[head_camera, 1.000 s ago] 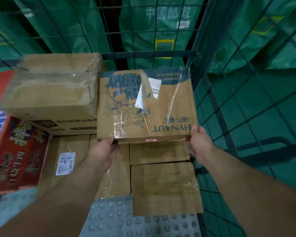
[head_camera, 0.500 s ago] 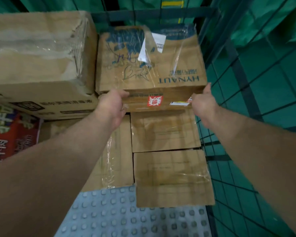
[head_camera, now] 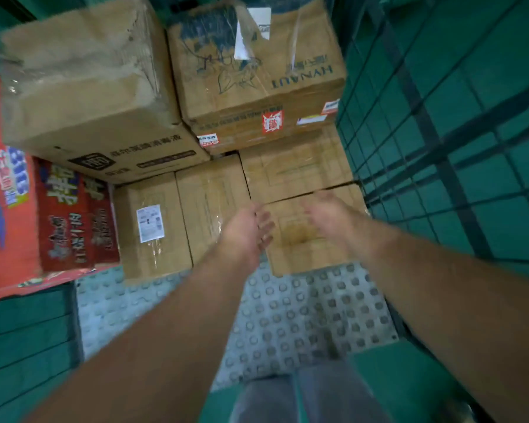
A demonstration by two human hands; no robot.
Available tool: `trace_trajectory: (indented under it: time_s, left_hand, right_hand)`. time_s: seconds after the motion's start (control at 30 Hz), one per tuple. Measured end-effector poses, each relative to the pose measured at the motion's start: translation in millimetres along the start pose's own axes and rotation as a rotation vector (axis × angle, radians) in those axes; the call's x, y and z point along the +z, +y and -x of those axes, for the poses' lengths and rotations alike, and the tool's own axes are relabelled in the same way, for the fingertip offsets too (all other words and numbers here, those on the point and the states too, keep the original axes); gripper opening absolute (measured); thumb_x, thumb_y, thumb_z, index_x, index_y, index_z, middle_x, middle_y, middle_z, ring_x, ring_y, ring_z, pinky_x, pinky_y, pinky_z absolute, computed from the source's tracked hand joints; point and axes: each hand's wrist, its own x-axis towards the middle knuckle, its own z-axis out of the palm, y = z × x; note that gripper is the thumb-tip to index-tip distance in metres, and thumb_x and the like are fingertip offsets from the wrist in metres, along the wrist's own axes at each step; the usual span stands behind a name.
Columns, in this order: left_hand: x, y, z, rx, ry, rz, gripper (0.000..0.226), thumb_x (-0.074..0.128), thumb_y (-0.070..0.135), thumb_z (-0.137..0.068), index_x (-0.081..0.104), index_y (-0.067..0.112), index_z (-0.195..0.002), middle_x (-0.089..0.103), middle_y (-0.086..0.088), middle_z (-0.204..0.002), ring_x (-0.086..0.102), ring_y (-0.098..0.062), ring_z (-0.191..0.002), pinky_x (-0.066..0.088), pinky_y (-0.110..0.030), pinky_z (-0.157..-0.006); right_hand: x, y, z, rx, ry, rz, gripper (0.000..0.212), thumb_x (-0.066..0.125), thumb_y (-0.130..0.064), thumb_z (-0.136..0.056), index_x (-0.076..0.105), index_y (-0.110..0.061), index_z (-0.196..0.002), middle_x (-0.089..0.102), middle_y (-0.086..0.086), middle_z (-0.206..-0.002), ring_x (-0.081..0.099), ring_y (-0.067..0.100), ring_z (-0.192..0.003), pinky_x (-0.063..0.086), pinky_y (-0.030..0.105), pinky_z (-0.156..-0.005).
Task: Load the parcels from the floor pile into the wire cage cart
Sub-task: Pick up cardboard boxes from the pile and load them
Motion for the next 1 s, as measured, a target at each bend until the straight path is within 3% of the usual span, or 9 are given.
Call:
trace_trajectory:
  time_s: [0.07,0.17,0.3,0.4,0.53,0.67,0.8,1.0]
  left_hand:
    - [-13.3,-36.2,36.5,0.048,-0.087,-0.263,0.014,0.053,0.023,-0.103,0.066,0.018,-0.103,0.075,0.001,-0.103,0.069,-0.018,-0.101,0.053,-0.04,-0.1]
    - [-50.5,-95.7,86.4,0.044,-0.171,-0.441,0.014,0.056,0.022,-0.101,0.067,0.018,-0.094,0.074,-0.001,-0.092,0.068,-0.019,-0.091,0.049,-0.036,-0.086]
    - [-78.9,-143.0,144.6,0.015,-0.243,-0.596,0.012,0.055,0.023,-0.102,0.063,0.019,-0.093,0.069,-0.001,-0.091,0.063,-0.018,-0.081,0.044,-0.032,-0.074]
    - [-84.4,-171.7,190.4,0.042,-0.382,-0.796,0.015,0.052,0.019,-0.102,0.06,0.019,-0.089,0.066,-0.002,-0.085,0.06,-0.016,-0.073,0.041,-0.03,-0.069]
    - [-81.0,-215.4,233.2,0.108,-0.561,-1.089,0.012,0.055,0.019,-0.1,0.064,0.016,-0.093,0.069,-0.003,-0.085,0.063,-0.017,-0.073,0.043,-0.029,-0.068]
    - [-61.4,-263.7,274.1,0.201,-0.699,-1.327,0.014,0.055,0.02,-0.102,0.064,0.016,-0.093,0.068,-0.004,-0.085,0.061,-0.015,-0.069,0.045,-0.017,-0.051]
    - [-42.7,-329.7,327.0,0.29,-0.879,-1.536,0.011,0.056,0.023,-0.102,0.063,0.016,-0.106,0.067,-0.004,-0.093,0.059,-0.015,-0.073,0.04,-0.026,-0.06]
    - [-35.7,-450.7,389.1,0.34,-0.994,-1.732,0.008,0.061,0.024,-0.1,0.061,0.017,-0.101,0.069,-0.004,-0.094,0.062,-0.017,-0.076,0.041,-0.029,-0.062]
  right_hand:
    - [7.1,41.0,44.7,0.074,-0.138,-0.097,0.029,0.046,-0.028,-0.107,0.06,-0.009,-0.125,0.065,0.008,-0.124,0.063,0.026,-0.116,0.05,0.033,-0.083]
    - [25.8,104.5,133.1,0.154,-0.255,-0.191,0.027,0.049,-0.038,-0.106,0.066,-0.019,-0.116,0.073,0.001,-0.113,0.068,0.019,-0.106,0.049,0.035,-0.087]
    - [24.9,162.2,223.7,0.266,-0.015,-0.478,0.023,0.05,-0.04,-0.103,0.062,-0.023,-0.114,0.069,0.002,-0.107,0.062,0.017,-0.09,0.042,0.03,-0.073]
    - [22.5,199.2,282.8,0.274,0.092,-0.706,0.027,0.051,-0.042,-0.102,0.062,-0.023,-0.118,0.069,0.003,-0.106,0.061,0.017,-0.087,0.042,0.031,-0.073]
    - [9.1,244.6,362.6,0.254,0.241,-0.881,0.02,0.055,-0.039,-0.1,0.064,-0.023,-0.108,0.07,0.0,-0.093,0.061,0.016,-0.085,0.042,0.032,-0.077]
    - [-9.6,295.3,430.9,0.23,0.424,-0.961,0.029,0.059,-0.042,-0.099,0.062,-0.022,-0.121,0.073,0.001,-0.107,0.065,0.017,-0.092,0.042,0.029,-0.071]
    - [-28.6,362.7,507.9,0.223,0.652,-1.125,0.026,0.057,-0.042,-0.1,0.059,-0.023,-0.118,0.072,-0.001,-0.107,0.064,0.017,-0.094,0.04,0.028,-0.07]
    - [-27.6,483.9,603.0,0.223,0.849,-1.374,0.029,0.054,-0.043,-0.102,0.06,-0.023,-0.122,0.071,0.002,-0.112,0.065,0.017,-0.092,0.045,0.033,-0.081]
